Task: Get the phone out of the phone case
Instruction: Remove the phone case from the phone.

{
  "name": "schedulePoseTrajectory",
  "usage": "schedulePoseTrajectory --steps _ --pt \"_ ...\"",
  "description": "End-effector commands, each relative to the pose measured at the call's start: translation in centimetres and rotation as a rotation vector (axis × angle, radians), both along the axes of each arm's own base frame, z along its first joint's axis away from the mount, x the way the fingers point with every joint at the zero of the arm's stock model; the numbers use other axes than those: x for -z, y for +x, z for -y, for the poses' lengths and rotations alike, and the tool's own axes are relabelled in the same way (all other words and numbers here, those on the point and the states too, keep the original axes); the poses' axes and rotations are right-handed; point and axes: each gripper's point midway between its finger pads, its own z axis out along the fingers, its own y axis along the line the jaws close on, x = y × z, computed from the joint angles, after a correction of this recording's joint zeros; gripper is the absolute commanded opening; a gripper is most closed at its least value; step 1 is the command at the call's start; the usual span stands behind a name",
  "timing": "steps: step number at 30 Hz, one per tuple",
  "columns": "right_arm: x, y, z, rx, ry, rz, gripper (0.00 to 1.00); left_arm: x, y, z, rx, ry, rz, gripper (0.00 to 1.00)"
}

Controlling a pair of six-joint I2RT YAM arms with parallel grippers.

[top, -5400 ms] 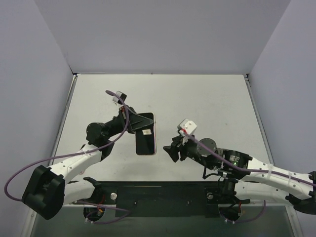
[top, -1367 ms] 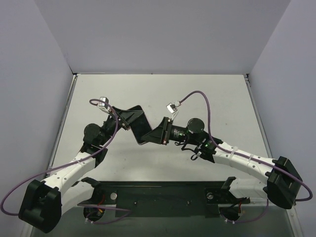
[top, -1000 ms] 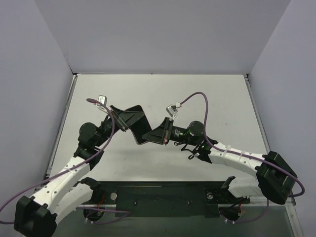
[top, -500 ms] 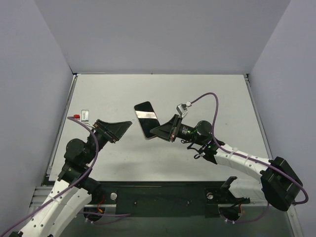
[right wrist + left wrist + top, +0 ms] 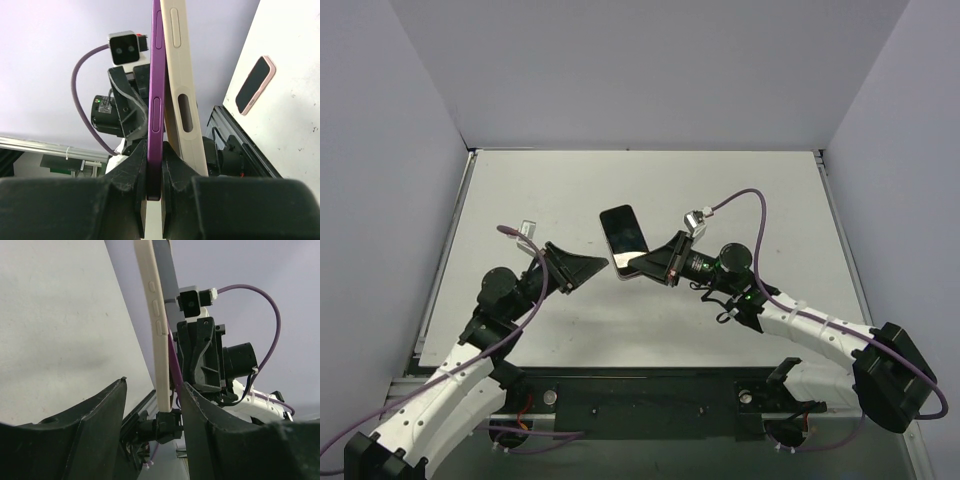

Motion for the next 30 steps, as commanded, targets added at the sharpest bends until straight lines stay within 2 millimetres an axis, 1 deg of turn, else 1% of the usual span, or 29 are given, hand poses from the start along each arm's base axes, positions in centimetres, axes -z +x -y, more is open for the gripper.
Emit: schedulePoseTrajectory --steps 1,4,5,6,10,13,16,19,24,26,30 --pt "-4.9 0.5 1.0 0.044 0.142 0.110 0.00 -2.4 -1.3 1.2 0.099 -0.101 0.069 0.57" --pt "-4.9 1.0 1.3 0.071 0.154 0.092 0.00 -1.5 -1.1 1.3 0.085 -0.109 0.040 0.57" --pt "-4.9 1.0 1.3 0.074 0.154 0.093 0.00 -1.6 -1.2 1.3 0.085 -0.115 0.048 0.57" --pt "-4.7 1.1 1.2 0.073 0.153 0.090 0.00 -1.3 -1.2 1.3 0.083 -0.117 0.040 0.57" --pt "-4.4 1.3 1.0 0.069 0.156 0.075 0.00 -1.4 -1.1 1.6 0.094 -0.142 0.044 0.57" --pt "-4.8 1.5 0.9 0.067 0.183 0.066 0.00 -1.2 -1.1 2.0 0.101 -0.139 0.031 0.58" --pt "-5.4 1.3 0.7 0.048 0.215 0.062 0.00 -0.9 -0.8 2.2 0.098 -0.136 0.022 0.57" --pt "-5.2 1.3 0.7 0.050 0.222 0.051 0.00 -0.6 -0.7 2.4 0.097 -0.133 0.017 0.57" --pt "-5.2 1.1 0.6 0.049 0.240 0.038 0.00 0.1 -0.3 2.8 0.104 -0.123 -0.003 0.52" --pt "-5.6 0.8 0.6 0.041 0.265 0.030 0.00 0.4 -0.2 2.9 0.103 -0.121 -0.012 0.50" --pt "-6.2 0.2 0.1 0.015 0.287 0.034 0.00 0.2 0.1 2.9 0.097 -0.126 -0.002 0.49"
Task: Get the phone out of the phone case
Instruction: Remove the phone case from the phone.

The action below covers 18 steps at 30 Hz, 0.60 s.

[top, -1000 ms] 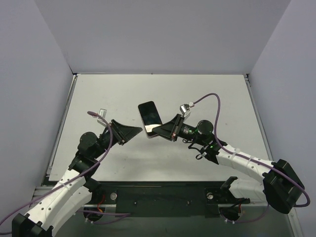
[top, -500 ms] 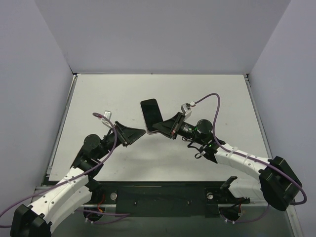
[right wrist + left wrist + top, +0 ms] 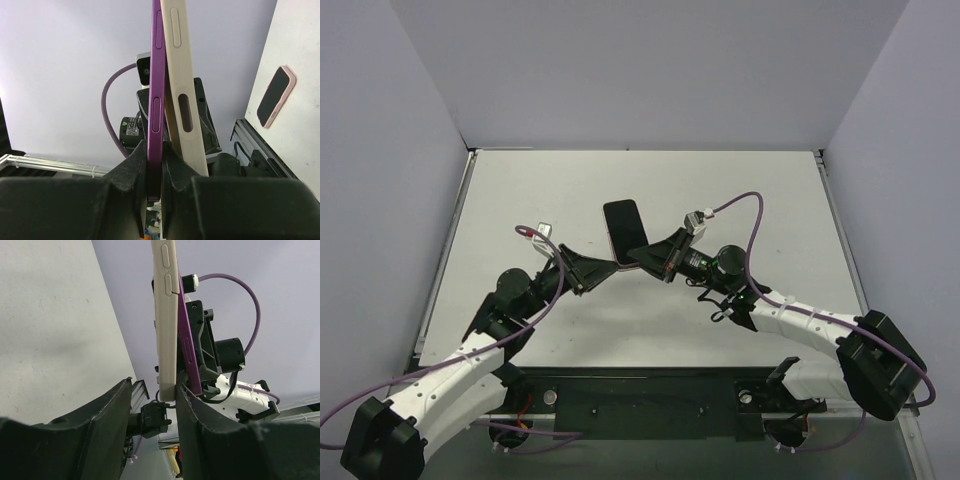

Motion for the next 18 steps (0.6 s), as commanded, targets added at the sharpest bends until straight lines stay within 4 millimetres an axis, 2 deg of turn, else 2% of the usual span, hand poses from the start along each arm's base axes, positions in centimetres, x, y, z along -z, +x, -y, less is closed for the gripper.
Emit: schedulePoseTrajectory --steps 1,6,10,11,12,13,14,15,16,18 --pt "-5.7 -1.6 0.1 -0.028 0.170 0.139 0.00 -1.8 0.4 0.0 -0.016 -0.037 0.065 0.49" --pt "-5.3 -2.1 -0.6 -0.046 0.158 0.140 0.00 -2.5 0.8 0.4 -0.009 -0.033 0.085 0.48" --pt "-5.0 -2.3 -0.6 -0.053 0.158 0.135 0.00 -2.8 1.6 0.2 -0.033 -0.013 0.099 0.30" --pt "-4.8 -2.4 -0.6 -0.053 0.152 0.139 0.00 -2.2 1.9 0.1 -0.041 0.015 0.076 0.22" --pt "-4.6 -2.4 -0.4 -0.049 0.144 0.135 0.00 -2.8 2.5 -0.2 -0.057 0.036 0.091 0.16" --pt "-4.3 -2.5 -0.3 -0.049 0.130 0.143 0.00 -1.7 3.5 -1.0 -0.086 0.077 0.042 0.03" --pt "-4.0 -2.5 -0.2 -0.047 0.114 0.139 0.00 -3.0 4.0 -1.3 -0.081 0.091 0.074 0.00" --pt "-3.8 -2.6 -0.2 -0.054 0.095 0.149 0.00 -3.6 5.3 -2.5 -0.118 0.109 0.063 0.00" --pt "-3.6 -2.7 0.1 -0.055 0.078 0.148 0.00 -4.0 5.6 -2.9 -0.116 0.131 0.080 0.00" --pt "-3.2 -3.1 0.2 -0.069 0.020 0.171 0.00 -4.1 7.3 -5.1 -0.202 0.205 0.059 0.00"
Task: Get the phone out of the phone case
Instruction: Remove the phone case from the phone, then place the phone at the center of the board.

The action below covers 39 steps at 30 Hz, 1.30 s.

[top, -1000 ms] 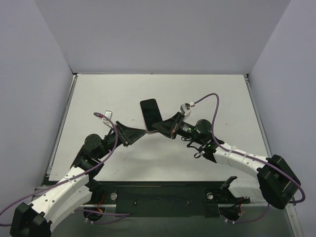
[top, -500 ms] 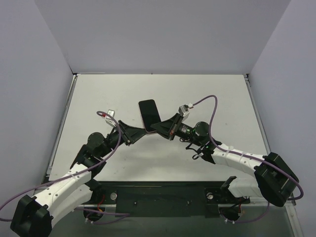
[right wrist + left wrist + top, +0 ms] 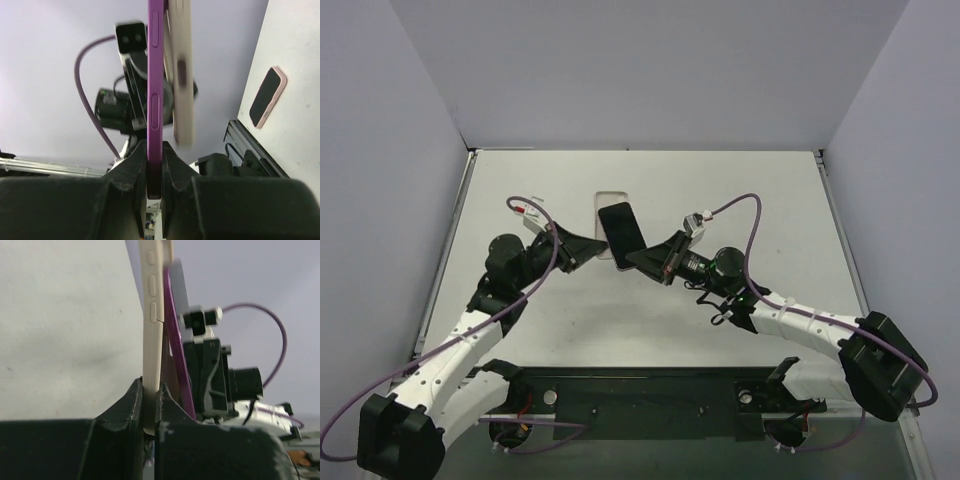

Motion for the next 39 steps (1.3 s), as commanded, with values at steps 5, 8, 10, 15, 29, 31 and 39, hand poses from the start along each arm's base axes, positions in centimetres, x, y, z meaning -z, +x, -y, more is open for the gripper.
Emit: schedulePoseTrajectory --steps 5,8,10,15,29,31,39 --pt "-1.5 -1.8 2.4 -0.023 -0.219 0.208 0.00 -1.1 6.6 -8.7 -0.420 0.327 -0.074 0.00" --pt "-0.4 1.5 6.2 0.156 -0.395 0.218 0.00 -0.7 7.8 -8.7 -0.407 0.400 -0.020 0.00" --pt "1.7 4.2 9.5 0.267 -0.496 0.165 0.00 0.0 8.4 -8.8 -0.380 0.474 -0.016 0.00" --pt "6.1 9.6 18.0 0.499 -0.690 0.059 0.00 -2.1 7.8 -5.8 -0.106 0.574 0.178 0.00" --pt "11.1 21.4 31.7 0.593 -1.022 -0.098 0.00 -0.8 2.4 -2.4 0.052 0.687 0.360 0.00" --pt "11.3 22.9 31.7 0.554 -1.037 -0.082 0.00 -1.0 1.2 -1.6 0.095 0.685 0.393 0.00" --pt "13.3 27.7 32.7 0.430 -0.979 -0.096 0.00 -1.7 0.1 -1.7 0.094 0.726 0.445 0.00"
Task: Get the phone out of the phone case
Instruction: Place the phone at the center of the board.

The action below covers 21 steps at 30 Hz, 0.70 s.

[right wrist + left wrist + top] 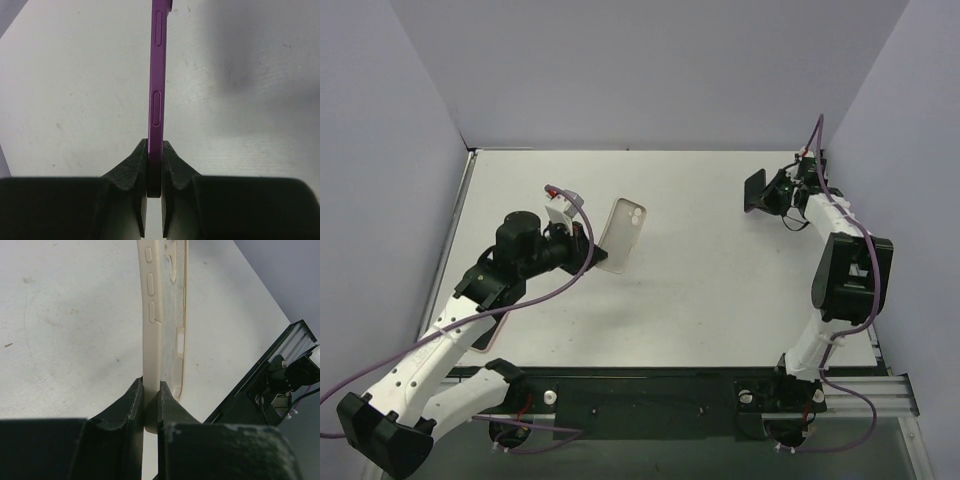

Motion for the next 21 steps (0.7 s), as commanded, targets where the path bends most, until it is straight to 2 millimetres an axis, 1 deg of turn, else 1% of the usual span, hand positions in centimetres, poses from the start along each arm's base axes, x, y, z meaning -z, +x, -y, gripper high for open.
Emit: schedulePoseTrajectory --steps 1,2,3,4,5,7,8,9,10,11,12,14,15,16,17,18,19,20,21 --pt "-1.4 3.8 0.7 -0.099 0.060 0.070 0.00 -1.6 0.1 -0.6 -0.010 0.025 0.087 0.00" --pt "-1.6 4.5 1.0 -0.100 0.112 0.081 0.00 -1.7 0.1 -0.6 -0.009 0.026 0.092 0.00" --pt "-0.6 5.7 1.3 -0.102 0.154 0.075 0.00 -1.8 0.1 -0.7 -0.011 0.024 0.095 0.00" --pt "-0.6 6.1 1.3 -0.107 0.214 0.072 0.00 -1.8 -0.1 -0.5 -0.002 0.021 0.095 0.00" --pt "0.3 7.0 1.6 -0.103 0.230 0.061 0.00 -1.8 -0.1 -0.6 -0.001 0.022 0.099 0.00" --pt "1.0 7.9 1.8 -0.100 0.286 0.050 0.00 -1.8 -0.2 -0.5 0.004 0.020 0.097 0.00" --pt "1.9 8.6 2.1 -0.099 0.295 0.057 0.00 -1.8 -0.2 -0.4 0.011 0.021 0.095 0.00" --pt "1.4 9.2 2.2 -0.098 0.313 0.070 0.00 -1.7 -0.2 -0.4 0.009 0.023 0.093 0.00" --pt "1.6 9.6 2.2 -0.101 0.325 0.073 0.00 -1.6 -0.1 -0.4 0.012 0.023 0.089 0.00" --pt "1.8 10.0 1.8 -0.110 0.365 0.069 0.00 -1.5 -0.1 -0.3 0.015 0.024 0.085 0.00" --pt "1.7 10.4 1.8 -0.108 0.376 0.084 0.00 -1.5 -0.2 -0.2 0.021 0.023 0.084 0.00" --pt "2.9 10.7 1.8 -0.089 0.400 0.059 0.00 -1.3 -0.1 -0.1 0.026 0.025 0.077 0.00" --pt "2.9 10.9 1.9 -0.077 0.409 0.055 0.00 -1.1 0.0 0.0 0.026 0.027 0.073 0.00" --pt "3.6 11.0 2.0 -0.068 0.420 0.040 0.04 -1.0 -0.1 0.1 0.033 0.027 0.068 0.00" --pt "3.6 11.2 2.1 -0.058 0.429 0.037 0.05 -1.0 0.0 0.1 0.034 0.027 0.066 0.00" --pt "4.7 11.1 2.5 -0.039 0.436 0.008 0.07 -0.8 -0.1 0.2 0.038 0.027 0.060 0.00" --pt "4.9 11.3 3.3 -0.017 0.430 0.001 0.08 -0.7 -0.1 0.3 0.042 0.026 0.058 0.00" --pt "6.0 11.0 3.5 -0.002 0.439 -0.040 0.09 -0.6 0.0 0.3 0.041 0.028 0.055 0.00" --pt "6.4 11.1 4.3 0.010 0.414 -0.051 0.10 -0.6 0.0 0.4 0.042 0.027 0.053 0.00"
